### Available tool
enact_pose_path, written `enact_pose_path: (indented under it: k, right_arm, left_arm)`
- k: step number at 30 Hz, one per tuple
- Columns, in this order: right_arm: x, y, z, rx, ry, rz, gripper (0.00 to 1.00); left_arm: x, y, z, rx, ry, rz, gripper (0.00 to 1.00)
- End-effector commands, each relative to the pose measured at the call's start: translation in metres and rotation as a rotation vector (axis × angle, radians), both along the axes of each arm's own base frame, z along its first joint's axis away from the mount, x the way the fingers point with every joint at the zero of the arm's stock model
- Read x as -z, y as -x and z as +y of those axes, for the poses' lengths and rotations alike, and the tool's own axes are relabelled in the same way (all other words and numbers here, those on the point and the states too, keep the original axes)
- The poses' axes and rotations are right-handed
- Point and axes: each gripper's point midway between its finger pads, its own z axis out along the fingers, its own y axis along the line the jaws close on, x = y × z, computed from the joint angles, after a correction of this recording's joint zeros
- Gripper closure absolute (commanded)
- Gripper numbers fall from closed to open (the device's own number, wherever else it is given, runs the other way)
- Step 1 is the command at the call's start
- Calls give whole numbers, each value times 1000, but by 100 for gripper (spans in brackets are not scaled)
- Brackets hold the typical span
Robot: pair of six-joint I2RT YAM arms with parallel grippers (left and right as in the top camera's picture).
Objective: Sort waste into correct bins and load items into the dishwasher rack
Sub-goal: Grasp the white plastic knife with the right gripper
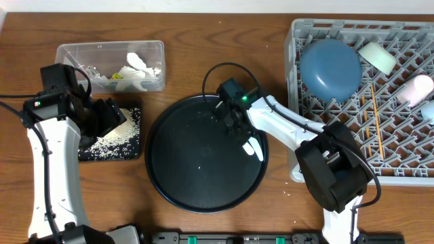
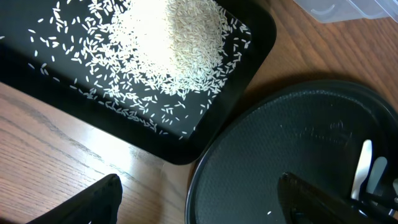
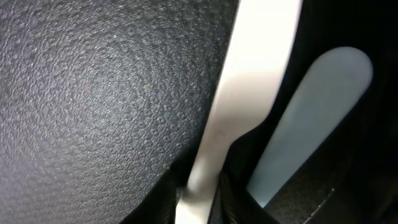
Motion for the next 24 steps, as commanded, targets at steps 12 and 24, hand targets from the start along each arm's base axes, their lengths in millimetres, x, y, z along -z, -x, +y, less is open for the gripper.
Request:
enact_pose_path:
  k: [12, 24]
  right_arm:
    - [6, -4, -5, 233, 32, -11, 82]
    - [8, 6, -11, 231, 80, 4, 80]
  left_arm:
    - [2, 2, 1, -8, 1, 8, 19]
    - [2, 2, 1, -8, 1, 8, 19]
